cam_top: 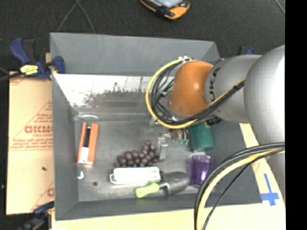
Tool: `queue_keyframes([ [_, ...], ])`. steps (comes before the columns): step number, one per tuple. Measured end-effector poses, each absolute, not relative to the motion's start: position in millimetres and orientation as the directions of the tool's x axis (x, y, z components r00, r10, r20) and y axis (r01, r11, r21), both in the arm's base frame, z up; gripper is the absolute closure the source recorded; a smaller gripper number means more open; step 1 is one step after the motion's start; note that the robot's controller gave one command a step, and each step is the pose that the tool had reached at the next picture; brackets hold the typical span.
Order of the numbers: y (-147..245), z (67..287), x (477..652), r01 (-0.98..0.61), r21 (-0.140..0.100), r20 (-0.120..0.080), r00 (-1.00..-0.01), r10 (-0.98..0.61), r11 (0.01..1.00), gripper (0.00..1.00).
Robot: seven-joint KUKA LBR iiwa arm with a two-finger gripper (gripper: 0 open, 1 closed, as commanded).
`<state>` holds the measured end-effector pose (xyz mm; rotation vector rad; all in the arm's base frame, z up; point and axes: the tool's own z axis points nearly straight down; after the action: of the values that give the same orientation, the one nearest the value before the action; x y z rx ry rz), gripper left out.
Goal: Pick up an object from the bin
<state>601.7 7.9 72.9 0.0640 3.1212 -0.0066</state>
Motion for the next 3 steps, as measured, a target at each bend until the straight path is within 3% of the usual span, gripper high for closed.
queue_keyframes([
  [1,62,71,535.1,-0.064,-0.001,-0.008,-0.998,-0.064,0.998,0.0],
  [2,77,71,591.2,0.091,-0.003,-0.027,-0.996,0.091,0.996,1.0],
  [3,77,71,591.2,0.09,-0.003,-0.027,-0.996,0.09,0.996,1.0],
])
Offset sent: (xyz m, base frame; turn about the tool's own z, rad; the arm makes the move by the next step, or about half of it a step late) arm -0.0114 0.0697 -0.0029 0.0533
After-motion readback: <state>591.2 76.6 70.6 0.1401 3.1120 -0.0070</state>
